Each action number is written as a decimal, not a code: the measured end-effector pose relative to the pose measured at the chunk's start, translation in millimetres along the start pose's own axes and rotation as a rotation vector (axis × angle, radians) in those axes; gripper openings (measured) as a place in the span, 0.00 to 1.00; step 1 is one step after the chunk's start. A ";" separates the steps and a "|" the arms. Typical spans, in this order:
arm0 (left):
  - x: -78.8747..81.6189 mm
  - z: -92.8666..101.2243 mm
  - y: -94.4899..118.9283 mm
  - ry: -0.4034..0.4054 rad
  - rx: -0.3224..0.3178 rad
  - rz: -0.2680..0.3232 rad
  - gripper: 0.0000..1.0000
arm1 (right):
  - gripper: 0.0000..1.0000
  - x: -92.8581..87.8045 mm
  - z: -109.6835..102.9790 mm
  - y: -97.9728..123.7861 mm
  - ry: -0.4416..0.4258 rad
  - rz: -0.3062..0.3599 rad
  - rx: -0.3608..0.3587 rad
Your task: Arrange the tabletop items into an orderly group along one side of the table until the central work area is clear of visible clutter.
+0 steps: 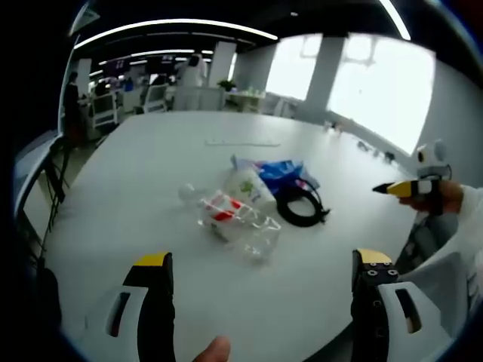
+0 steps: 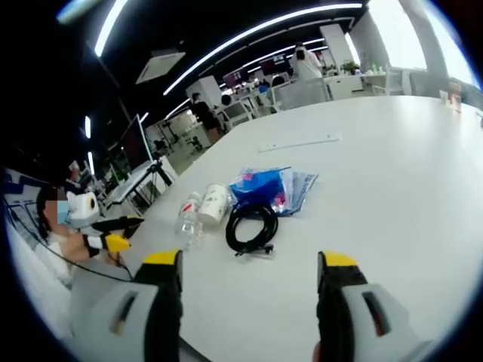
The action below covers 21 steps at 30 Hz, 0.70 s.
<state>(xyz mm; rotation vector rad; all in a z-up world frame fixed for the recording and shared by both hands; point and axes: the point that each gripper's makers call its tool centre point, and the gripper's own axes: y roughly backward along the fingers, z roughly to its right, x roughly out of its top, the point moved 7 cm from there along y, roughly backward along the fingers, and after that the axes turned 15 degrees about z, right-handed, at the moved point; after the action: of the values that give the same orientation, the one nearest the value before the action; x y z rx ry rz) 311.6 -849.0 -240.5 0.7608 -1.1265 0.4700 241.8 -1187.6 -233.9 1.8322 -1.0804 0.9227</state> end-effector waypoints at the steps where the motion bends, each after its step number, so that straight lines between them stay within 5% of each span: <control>1: -0.6 -0.2 0.1 -0.007 0.000 -0.007 0.96 | 0.72 -0.7 0.6 0.1 -0.006 0.001 0.000; 21: -6.5 -1.7 4.3 -0.039 0.015 -0.008 0.94 | 0.71 -9.0 -0.9 -0.1 -0.023 -0.018 0.006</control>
<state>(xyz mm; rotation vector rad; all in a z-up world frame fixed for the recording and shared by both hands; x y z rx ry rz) 307.2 -844.7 -245.6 0.7903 -1.1566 0.4590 238.4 -1183.9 -241.4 1.8587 -1.0747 0.8972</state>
